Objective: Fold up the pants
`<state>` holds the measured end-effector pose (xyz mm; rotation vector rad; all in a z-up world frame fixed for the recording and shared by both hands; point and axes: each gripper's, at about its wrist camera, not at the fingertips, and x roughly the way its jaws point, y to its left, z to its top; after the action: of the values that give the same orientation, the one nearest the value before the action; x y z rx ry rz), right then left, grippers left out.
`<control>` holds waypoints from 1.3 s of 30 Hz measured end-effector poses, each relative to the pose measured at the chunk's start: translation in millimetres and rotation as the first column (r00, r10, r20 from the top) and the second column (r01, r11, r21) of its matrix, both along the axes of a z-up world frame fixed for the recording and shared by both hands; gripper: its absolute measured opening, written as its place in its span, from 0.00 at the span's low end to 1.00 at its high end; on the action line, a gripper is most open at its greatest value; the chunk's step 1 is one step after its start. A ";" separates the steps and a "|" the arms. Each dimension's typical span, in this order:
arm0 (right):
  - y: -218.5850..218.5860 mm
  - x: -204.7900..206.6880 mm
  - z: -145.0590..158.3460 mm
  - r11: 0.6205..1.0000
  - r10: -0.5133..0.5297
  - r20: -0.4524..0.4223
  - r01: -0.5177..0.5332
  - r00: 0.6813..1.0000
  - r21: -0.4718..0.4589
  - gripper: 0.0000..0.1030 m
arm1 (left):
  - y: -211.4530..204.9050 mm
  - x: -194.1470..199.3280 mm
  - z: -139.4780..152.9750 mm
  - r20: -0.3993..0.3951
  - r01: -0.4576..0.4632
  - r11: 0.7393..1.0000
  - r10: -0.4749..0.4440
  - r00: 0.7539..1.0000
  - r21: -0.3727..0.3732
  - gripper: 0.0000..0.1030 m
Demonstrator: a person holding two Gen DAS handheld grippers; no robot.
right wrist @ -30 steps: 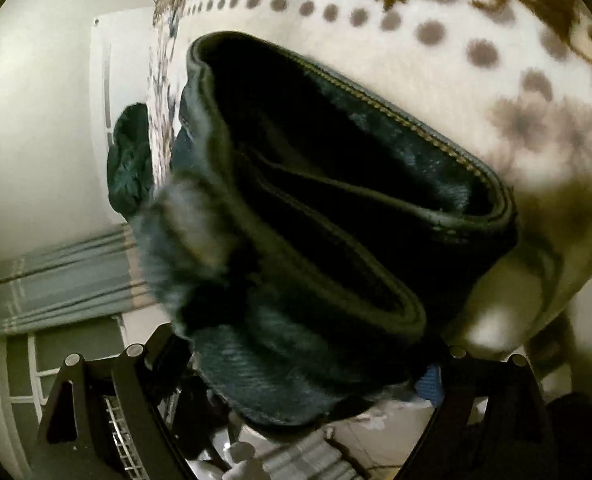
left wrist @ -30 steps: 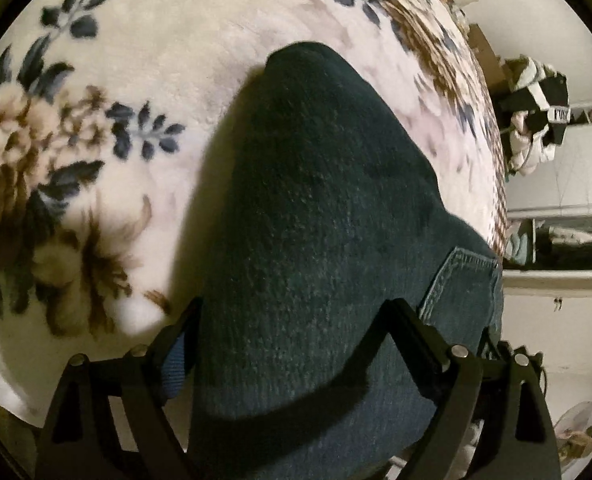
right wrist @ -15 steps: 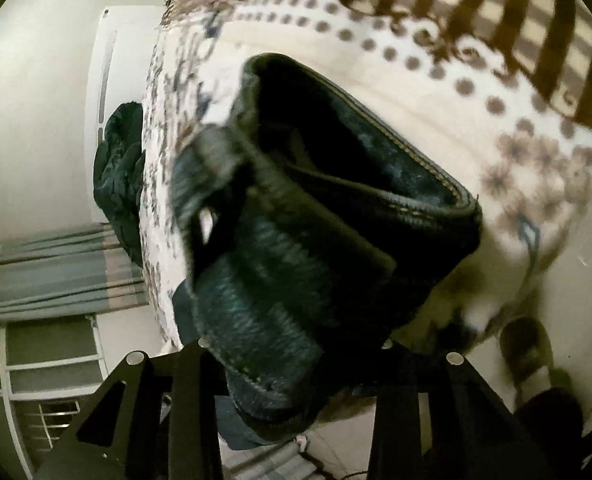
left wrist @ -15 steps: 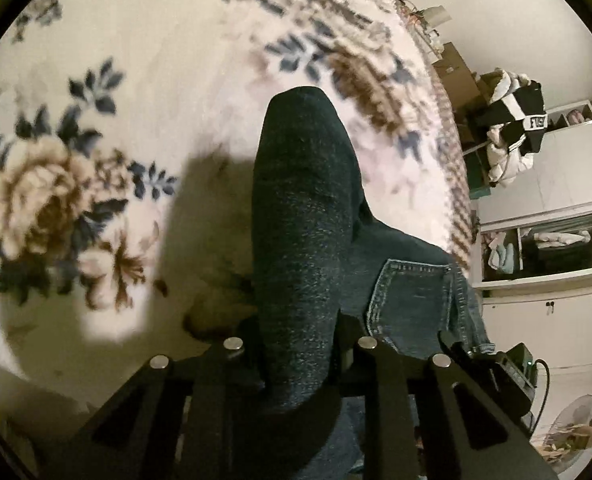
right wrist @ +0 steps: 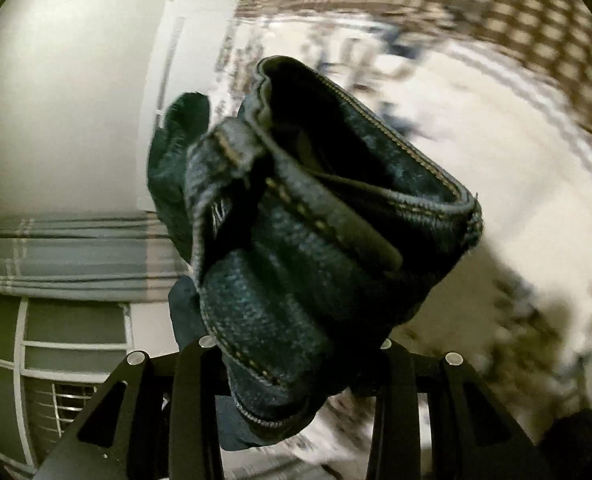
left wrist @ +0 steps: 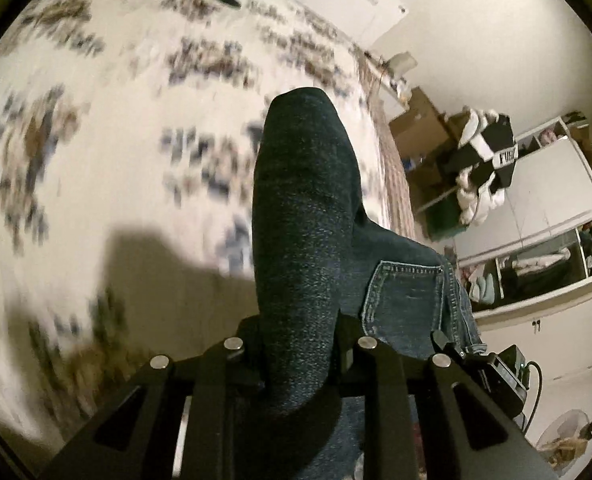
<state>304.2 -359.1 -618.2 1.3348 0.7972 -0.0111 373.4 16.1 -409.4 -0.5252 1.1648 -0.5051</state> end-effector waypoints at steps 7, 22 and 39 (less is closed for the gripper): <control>13.7 183.3 -10.2 1.000 -0.021 0.052 0.022 0.998 -0.015 0.37 | 32.6 163.9 -21.3 0.034 -0.018 1.000 0.018 0.999 -0.014 0.18; 50.9 429.1 -143.5 0.992 0.101 -0.156 -0.112 0.983 -0.066 0.56 | 89.3 333.4 -180.2 -0.154 -0.044 0.996 0.055 0.987 0.073 0.38; 100.3 352.7 33.3 0.636 0.137 -0.416 -0.402 0.899 -0.659 0.99 | 51.1 248.1 -39.8 0.146 -0.059 0.840 -0.024 0.989 0.539 0.94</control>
<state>656.9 -258.7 -584.8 0.4176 1.1252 -0.2984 621.5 67.2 -449.2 -0.0029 1.0975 -0.1725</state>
